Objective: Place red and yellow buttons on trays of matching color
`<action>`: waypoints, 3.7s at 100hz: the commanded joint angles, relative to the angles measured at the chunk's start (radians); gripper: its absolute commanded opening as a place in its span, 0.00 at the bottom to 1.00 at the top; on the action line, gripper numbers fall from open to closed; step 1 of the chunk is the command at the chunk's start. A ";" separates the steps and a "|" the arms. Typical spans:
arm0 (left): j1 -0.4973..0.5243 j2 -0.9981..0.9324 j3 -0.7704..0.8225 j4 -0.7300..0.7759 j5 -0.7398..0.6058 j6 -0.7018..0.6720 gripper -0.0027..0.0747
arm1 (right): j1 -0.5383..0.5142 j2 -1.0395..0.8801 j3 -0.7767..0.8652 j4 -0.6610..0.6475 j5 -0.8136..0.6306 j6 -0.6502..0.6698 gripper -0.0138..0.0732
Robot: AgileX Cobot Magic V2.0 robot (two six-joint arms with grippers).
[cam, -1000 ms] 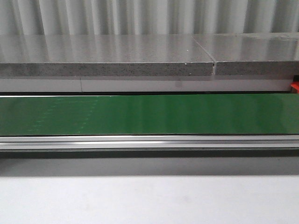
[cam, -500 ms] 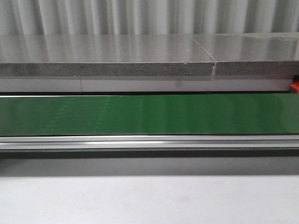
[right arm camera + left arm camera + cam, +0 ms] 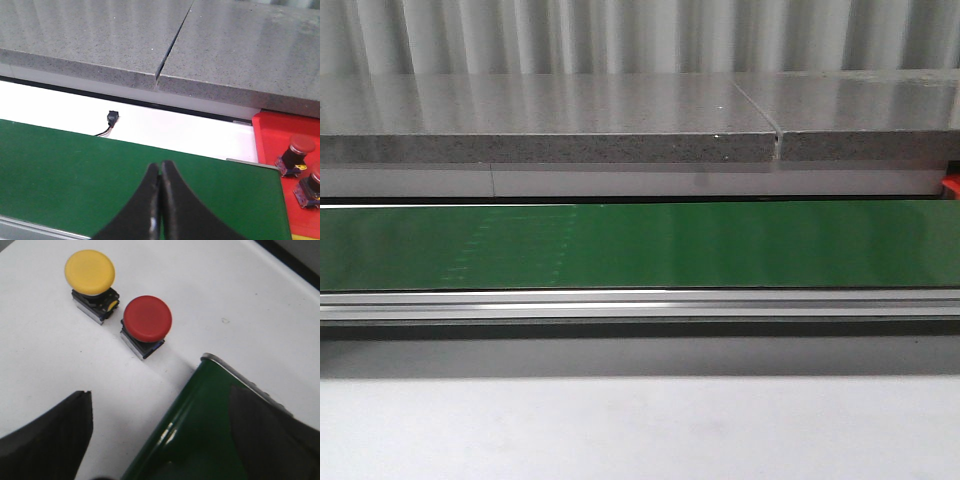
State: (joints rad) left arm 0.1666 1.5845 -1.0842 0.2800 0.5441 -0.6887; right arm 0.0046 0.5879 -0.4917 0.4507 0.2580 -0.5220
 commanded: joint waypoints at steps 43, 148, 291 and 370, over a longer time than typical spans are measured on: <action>0.058 0.117 -0.133 -0.001 -0.086 -0.004 0.74 | 0.001 -0.004 -0.027 -0.002 -0.063 -0.005 0.08; 0.058 0.285 -0.256 -0.021 -0.097 -0.003 0.32 | 0.001 -0.004 -0.027 -0.002 -0.063 -0.005 0.08; -0.086 -0.296 0.063 -0.126 -0.069 0.189 0.01 | 0.001 -0.004 -0.027 -0.002 -0.063 -0.005 0.08; -0.086 -0.154 0.074 -0.179 -0.082 0.201 0.01 | 0.001 -0.004 -0.027 -0.002 -0.063 -0.005 0.08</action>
State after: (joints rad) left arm 0.0868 1.4588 -0.9846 0.1064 0.5145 -0.4983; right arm 0.0046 0.5879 -0.4917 0.4507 0.2599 -0.5220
